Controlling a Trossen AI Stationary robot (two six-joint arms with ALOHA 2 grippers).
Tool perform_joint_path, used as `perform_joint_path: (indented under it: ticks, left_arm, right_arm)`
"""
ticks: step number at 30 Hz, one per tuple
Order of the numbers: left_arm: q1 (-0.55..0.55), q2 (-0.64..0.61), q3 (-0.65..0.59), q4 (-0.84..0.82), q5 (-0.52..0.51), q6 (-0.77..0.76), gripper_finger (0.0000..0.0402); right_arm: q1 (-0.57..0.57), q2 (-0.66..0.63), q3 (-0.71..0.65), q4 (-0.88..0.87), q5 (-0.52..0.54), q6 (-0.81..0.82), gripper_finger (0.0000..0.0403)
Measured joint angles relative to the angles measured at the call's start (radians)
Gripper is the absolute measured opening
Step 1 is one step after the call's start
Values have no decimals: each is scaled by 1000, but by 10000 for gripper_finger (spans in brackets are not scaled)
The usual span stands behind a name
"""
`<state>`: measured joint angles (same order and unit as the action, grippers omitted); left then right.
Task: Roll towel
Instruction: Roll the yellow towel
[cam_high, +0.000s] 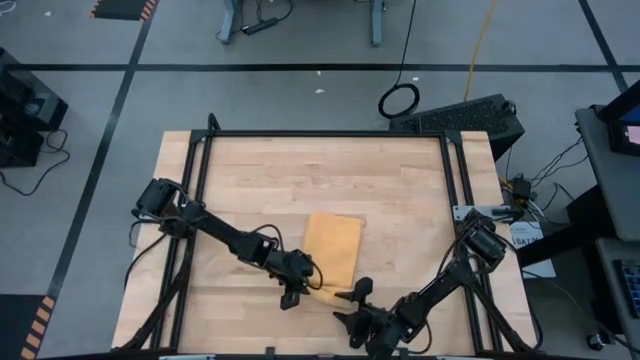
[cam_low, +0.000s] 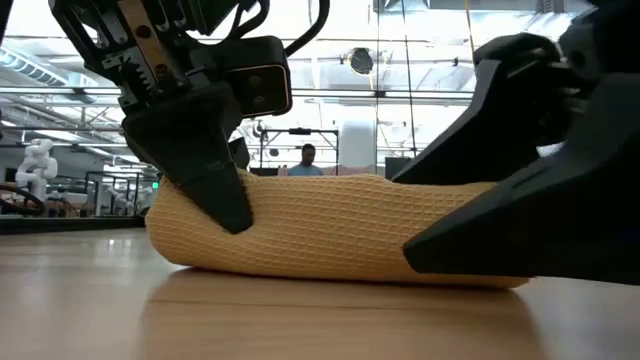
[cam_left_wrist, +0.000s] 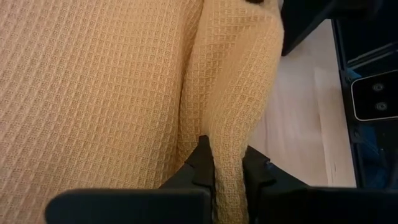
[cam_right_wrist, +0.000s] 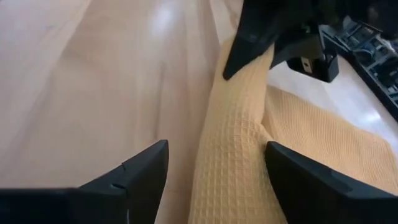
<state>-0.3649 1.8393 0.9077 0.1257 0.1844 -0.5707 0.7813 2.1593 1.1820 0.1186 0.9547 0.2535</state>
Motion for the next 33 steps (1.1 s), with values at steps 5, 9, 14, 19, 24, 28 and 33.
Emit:
perform_joint_path:
  ticks: [5, 9, 14, 19, 24, 28, 33]
  left_arm:
    - [-1, 0, 0, 0, 0, 0, 27]
    - [-5, 0, 0, 2, -1, 0, 29]
    - [-10, 0, 0, 2, -31, 2, 45]
    - [-25, 0, -1, -5, -68, 6, 68]
    - [-59, -15, -1, -37, -80, 53, 110]
    - [-72, -84, -1, -133, -85, 63, 152]
    - [-104, -199, -1, -278, -193, 91, 192]
  right_arm:
    - [-16, -1, 1, -56, -1, 100, 241]
    - [-22, -2, 2, -128, -24, 235, 216]
    - [-27, -2, 2, -150, -39, 305, 165]
    - [-48, -2, 1, -152, -71, 385, 98]
    - [-72, -8, 3, -139, -157, 442, 39]
    - [-87, -23, 3, -143, -212, 479, 29]
    - [-116, -51, 2, -170, -282, 566, 45]
